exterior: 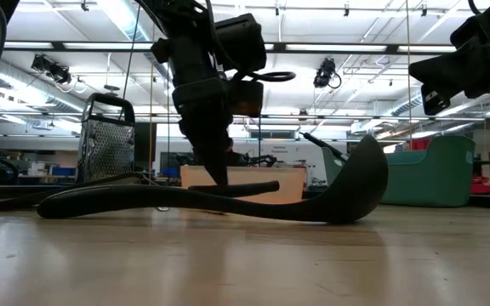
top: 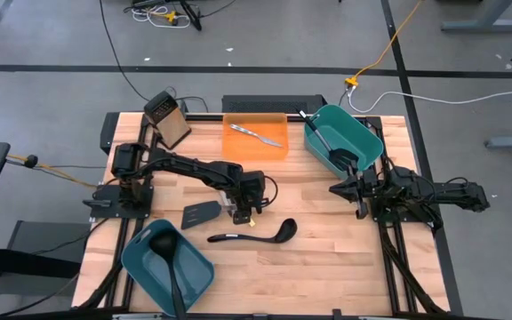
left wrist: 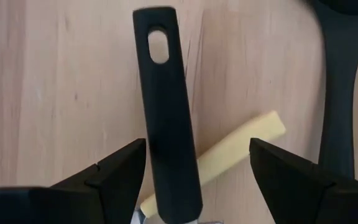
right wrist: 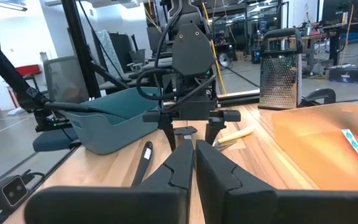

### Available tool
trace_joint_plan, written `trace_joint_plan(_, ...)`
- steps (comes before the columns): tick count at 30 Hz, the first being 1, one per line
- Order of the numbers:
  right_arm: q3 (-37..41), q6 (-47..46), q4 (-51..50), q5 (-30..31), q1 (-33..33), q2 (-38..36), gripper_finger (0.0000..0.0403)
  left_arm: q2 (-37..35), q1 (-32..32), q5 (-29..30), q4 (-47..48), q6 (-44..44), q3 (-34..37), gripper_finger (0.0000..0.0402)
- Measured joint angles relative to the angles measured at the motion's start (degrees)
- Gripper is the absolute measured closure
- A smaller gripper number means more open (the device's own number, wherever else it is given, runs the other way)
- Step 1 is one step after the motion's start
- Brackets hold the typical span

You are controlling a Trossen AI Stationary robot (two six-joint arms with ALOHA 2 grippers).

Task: Pick & Place Kitchen Items
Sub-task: Put the black spatula into the green bin

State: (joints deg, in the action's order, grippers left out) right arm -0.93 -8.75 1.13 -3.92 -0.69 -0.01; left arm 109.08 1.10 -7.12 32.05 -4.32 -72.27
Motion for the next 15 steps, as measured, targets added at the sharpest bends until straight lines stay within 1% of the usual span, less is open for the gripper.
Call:
trace_joint_plan(10,0.00,0.19,0.00,-0.01,-0.01,0.00,0.0376,0.00,0.00,0.19,0.06,-0.79,0.01,0.0111)
trace_joint_plan(15,0.00,0.19,0.02,0.01,0.00,0.00,0.0376,1.16,0.00,0.21,0.31,-0.43,0.13,0.0111)
